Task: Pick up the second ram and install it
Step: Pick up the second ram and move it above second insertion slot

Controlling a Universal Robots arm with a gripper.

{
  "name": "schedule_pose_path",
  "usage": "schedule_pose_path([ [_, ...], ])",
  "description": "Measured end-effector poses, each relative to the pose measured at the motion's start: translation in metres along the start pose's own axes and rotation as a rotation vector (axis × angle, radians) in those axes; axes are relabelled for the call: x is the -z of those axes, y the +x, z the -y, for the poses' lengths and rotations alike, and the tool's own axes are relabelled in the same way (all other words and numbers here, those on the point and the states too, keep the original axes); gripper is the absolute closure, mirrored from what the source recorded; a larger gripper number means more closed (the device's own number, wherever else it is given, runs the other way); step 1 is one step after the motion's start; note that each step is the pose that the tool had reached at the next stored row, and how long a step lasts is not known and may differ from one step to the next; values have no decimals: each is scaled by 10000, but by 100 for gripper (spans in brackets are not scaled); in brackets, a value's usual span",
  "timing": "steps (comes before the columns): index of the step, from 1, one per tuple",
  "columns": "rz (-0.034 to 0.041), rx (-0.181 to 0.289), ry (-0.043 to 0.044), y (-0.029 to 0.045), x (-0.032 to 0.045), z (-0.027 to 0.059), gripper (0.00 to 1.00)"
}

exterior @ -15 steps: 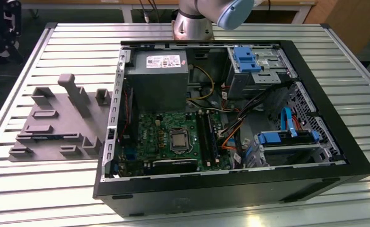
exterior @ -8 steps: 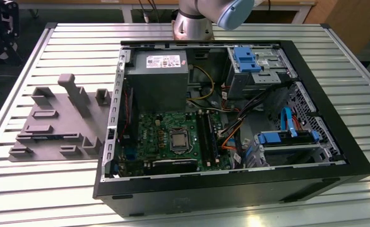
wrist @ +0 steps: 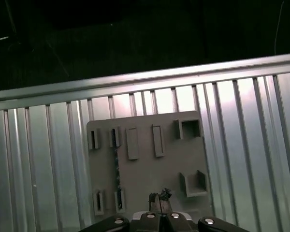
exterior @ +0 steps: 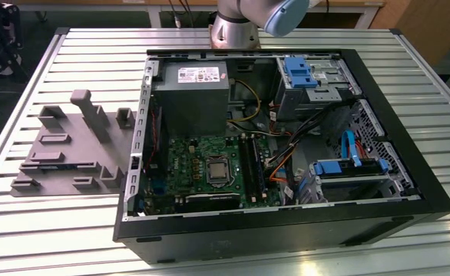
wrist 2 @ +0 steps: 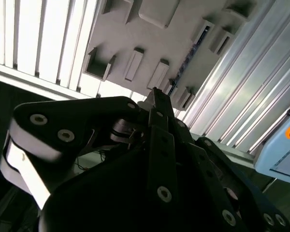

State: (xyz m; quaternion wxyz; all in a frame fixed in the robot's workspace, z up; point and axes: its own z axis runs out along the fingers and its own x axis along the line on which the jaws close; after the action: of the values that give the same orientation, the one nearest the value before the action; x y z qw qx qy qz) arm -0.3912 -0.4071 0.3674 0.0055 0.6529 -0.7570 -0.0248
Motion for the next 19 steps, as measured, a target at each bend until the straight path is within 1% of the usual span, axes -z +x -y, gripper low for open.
schedule_pose_path([
  [5, -8, 133, -7, 21, -31, -53, 89],
  [11, -12, 201, -9, 25, -37, -62, 89],
  [12, -12, 208, -9, 25, -38, -62, 83],
  [14, -17, 317, -11, 25, -42, -61, 83],
  [17, -29, 618, -18, 27, -54, -61, 82],
  [18, -31, 660, -19, 28, -58, -62, 75],
  [19, -32, 672, -20, 30, -63, -63, 75],
])
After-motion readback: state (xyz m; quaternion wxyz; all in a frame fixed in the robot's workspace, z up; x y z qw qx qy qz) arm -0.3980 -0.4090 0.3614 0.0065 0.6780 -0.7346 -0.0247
